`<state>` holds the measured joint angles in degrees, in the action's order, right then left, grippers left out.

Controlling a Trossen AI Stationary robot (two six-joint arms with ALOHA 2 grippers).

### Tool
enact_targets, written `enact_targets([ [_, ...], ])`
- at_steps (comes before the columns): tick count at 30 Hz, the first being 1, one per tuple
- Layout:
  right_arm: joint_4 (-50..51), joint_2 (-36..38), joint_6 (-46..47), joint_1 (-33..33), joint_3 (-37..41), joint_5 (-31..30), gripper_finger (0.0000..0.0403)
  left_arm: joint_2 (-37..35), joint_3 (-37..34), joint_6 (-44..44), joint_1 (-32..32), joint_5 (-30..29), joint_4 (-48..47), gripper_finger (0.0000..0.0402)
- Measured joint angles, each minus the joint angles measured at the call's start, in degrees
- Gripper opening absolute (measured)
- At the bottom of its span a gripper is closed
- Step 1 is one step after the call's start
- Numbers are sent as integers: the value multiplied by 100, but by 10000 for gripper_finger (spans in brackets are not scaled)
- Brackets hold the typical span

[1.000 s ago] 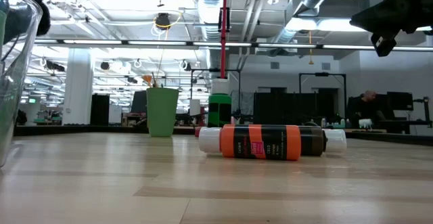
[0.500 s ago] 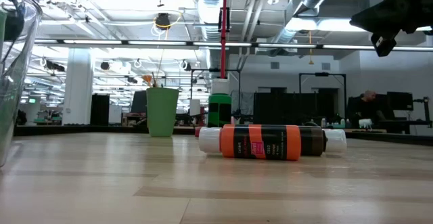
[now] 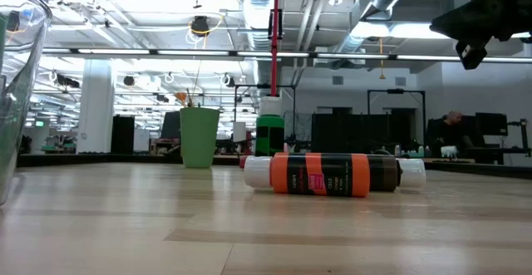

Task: Pick & Place Paint Supplies
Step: Put the green coloring bottle into the transparent bin

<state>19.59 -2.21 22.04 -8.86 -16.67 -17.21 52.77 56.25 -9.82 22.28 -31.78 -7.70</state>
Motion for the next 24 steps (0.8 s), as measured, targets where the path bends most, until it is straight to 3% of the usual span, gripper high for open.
enact_targets([
  [5,0,2,1,-2,0,0,31,1020,166,-208,-1261,2032,-35,278],
  [10,0,2,2,-2,0,0,33,2135,433,392,-1845,3231,-42,278],
  [17,0,2,0,-1,0,0,32,3245,490,1124,-1988,3505,-29,278],
  [24,0,2,1,-2,0,0,32,3777,494,1474,-1969,3504,15,278],
])
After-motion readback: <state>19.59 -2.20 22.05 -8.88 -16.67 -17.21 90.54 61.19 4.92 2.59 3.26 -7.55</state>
